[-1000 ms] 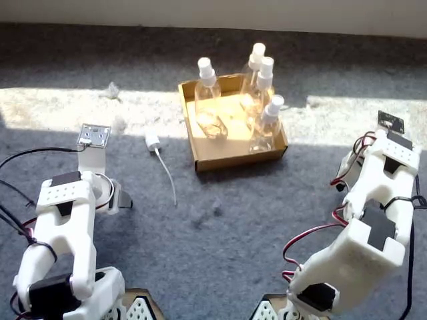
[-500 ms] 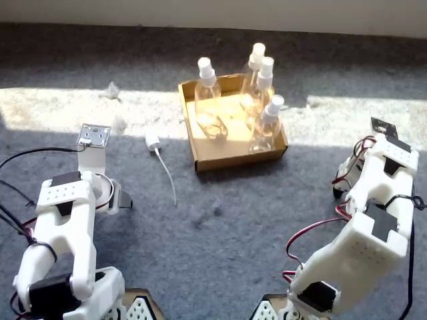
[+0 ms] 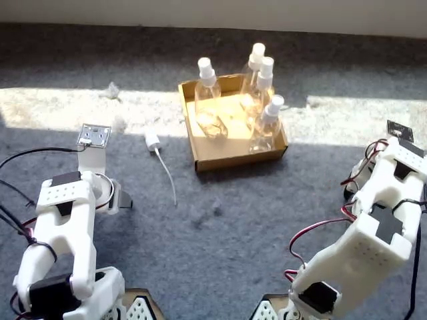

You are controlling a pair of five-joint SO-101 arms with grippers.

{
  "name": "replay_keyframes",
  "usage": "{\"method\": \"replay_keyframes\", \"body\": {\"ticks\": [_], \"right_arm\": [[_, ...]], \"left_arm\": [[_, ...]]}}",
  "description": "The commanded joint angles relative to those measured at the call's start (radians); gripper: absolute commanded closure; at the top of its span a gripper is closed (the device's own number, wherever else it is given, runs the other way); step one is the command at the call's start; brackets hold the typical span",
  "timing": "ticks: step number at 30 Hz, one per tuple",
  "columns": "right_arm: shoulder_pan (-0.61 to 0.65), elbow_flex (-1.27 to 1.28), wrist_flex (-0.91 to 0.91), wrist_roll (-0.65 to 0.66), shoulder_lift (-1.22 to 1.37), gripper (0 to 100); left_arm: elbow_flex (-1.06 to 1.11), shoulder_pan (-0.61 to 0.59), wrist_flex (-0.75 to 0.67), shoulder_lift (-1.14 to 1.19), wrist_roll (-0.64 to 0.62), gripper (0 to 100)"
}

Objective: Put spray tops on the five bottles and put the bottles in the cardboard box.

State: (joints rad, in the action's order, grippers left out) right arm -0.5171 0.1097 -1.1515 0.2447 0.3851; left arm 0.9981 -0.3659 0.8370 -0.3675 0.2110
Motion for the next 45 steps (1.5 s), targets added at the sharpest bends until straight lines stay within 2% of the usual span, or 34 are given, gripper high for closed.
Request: {"method": "replay_keyframes", "body": {"ticks": [1, 5, 10, 17, 20, 25, 28, 30, 36, 41, 45], "right_arm": [[0.002, -0.008, -0.015, 0.011, -0.004, 93.4], [0.01, -0.056, -0.018, 0.084, -0.067, 99.8], [0.01, -0.065, -0.067, 0.189, -0.206, 99.4], [0.059, -0.05, -0.01, 0.25, -0.455, 99.4], [0.09, 0.107, 0.097, 0.275, -0.602, 99.5], [0.183, 0.559, 0.398, 0.282, -0.951, 99.5], [0.269, 0.808, 0.496, 0.278, -1.155, 99.5], [0.337, 0.932, 0.503, 0.278, -1.283, 99.5], [0.532, 1.05, 0.499, 0.281, -1.613, 99.5], [0.593, 1.214, 0.492, 0.278, -1.862, 99.5], [0.624, 1.336, 0.49, 0.276, -2.06, 99.5]], "left_arm": [[-0.004, 0.025, -0.009, -0.024, -0.006, 73], [-0.004, 0.025, -0.009, -0.024, -0.008, 73], [-0.004, 0.025, -0.009, -0.024, -0.008, 73], [-0.004, 0.025, -0.009, -0.024, -0.009, 73], [-0.002, 0.025, -0.009, -0.024, -0.009, 73], [-0.024, 0.048, -0.006, -0.03, -0.011, 73], [-0.116, 0.097, -0.003, -0.024, -0.031, 73], [-0.197, 0.117, 0.012, -0.022, -0.114, 73], [-0.545, 0.194, 0.137, 0.024, -0.33, 73], [-0.771, 0.246, 0.147, 0.271, -0.443, 74], [-0.892, 0.249, 0.147, 0.487, -0.46, 78]]}}
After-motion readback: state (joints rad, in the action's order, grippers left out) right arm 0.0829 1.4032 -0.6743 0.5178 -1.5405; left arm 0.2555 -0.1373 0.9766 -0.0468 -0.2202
